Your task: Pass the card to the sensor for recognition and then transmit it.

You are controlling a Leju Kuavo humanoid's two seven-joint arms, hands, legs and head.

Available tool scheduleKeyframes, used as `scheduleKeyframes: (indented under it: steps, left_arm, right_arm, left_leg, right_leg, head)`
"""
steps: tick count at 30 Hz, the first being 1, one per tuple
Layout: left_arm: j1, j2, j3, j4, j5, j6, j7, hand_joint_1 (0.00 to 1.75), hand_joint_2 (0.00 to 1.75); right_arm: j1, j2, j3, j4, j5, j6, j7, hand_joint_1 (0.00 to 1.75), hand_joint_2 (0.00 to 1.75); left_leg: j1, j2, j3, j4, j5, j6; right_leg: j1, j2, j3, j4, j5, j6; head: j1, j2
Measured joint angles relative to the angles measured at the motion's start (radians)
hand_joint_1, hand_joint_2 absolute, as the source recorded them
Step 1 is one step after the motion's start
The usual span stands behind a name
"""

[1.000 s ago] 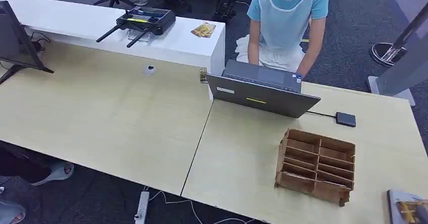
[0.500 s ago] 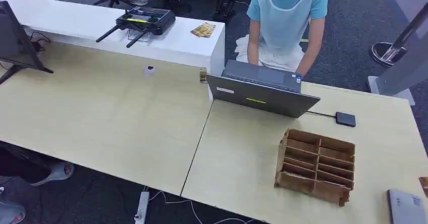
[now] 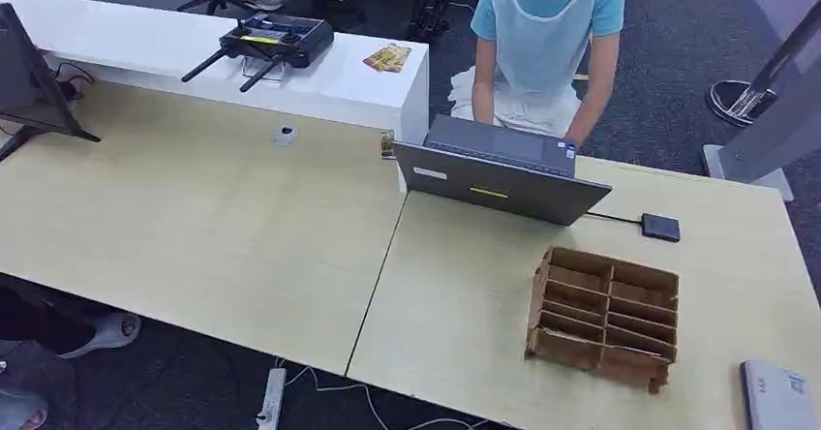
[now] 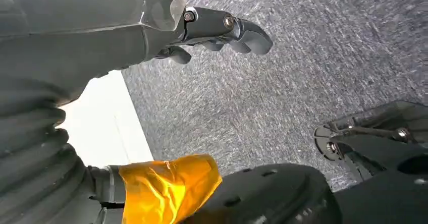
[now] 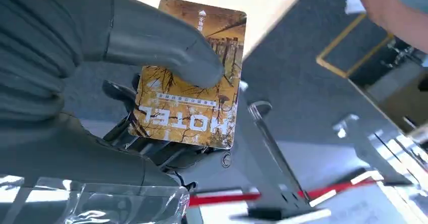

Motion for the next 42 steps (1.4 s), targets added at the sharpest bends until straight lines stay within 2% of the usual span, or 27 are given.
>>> scheduleKeyframes:
  steps: [2,7,15,24,30,34,42]
  left_arm:
    - [-0.004,-0.001,0.000,0.000,-0.010,0.000,0.000,0.00,1.75]
    - [-0.007,-0.003,0.000,0.000,-0.029,0.001,0.000,0.00,1.75]
    - [-0.016,-0.002,0.000,0.000,-0.062,-0.008,0.000,0.00,1.75]
    - [-0.020,0.000,0.000,0.000,-0.090,-0.010,0.000,0.00,1.75]
    - [-0.022,0.004,0.000,0.000,-0.101,-0.011,0.000,0.00,1.75]
    - [-0.024,0.005,0.000,0.000,-0.108,-0.012,0.000,0.00,1.75]
    - [-0.026,0.008,0.000,0.000,-0.116,-0.012,0.000,0.00,1.75]
  right_arm:
    - [-0.058,0.049,0.055,0.022,0.073,-0.080,0.016,1.75,1.75]
    - [-0.168,0.160,0.165,0.054,0.223,-0.181,0.043,1.75,1.75]
    - [-0.334,0.328,0.312,0.131,0.368,-0.199,0.060,1.75,1.75]
    - [-0.438,0.500,0.383,0.259,0.441,-0.256,0.115,1.75,1.75]
    - [-0.471,0.584,0.400,0.336,0.485,-0.259,0.130,1.75,1.75]
    - [-0.484,0.622,0.419,0.379,0.511,-0.249,0.143,1.75,1.75]
    - [-0.512,0.651,0.479,0.449,0.599,-0.225,0.167,1.75,1.75]
  left_leg:
    - [0.000,0.000,0.000,0.000,0.001,-0.001]
    - [0.001,0.000,0.000,0.000,0.001,-0.001]
    - [0.002,0.000,-0.001,0.000,0.002,-0.002]
    - [0.002,0.000,0.000,0.000,0.002,-0.002]
    - [0.002,0.000,0.000,0.000,0.002,-0.003]
    - [0.002,-0.001,0.000,0.000,0.003,-0.003]
    - [0.002,-0.001,0.000,0.000,0.003,-0.003]
  right_leg:
    - [0.000,0.000,0.000,0.000,0.000,0.000]
    - [0.001,0.000,-0.001,0.001,0.001,-0.001]
    - [0.002,0.000,-0.001,0.001,0.001,-0.001]
    - [0.002,0.000,-0.001,0.001,0.001,-0.001]
    - [0.002,0.000,-0.001,0.001,0.001,-0.002]
    - [0.002,-0.001,-0.001,0.001,0.001,-0.002]
    - [0.002,-0.001,-0.001,0.001,0.002,-0.002]
  head:
    - [0.000,0.000]
    - [0.000,0.000]
    - [0.000,0.000]
    - [0.000,0.000]
    - [0.000,0.000]
    - [0.000,0.000]
    - [0.000,0.000]
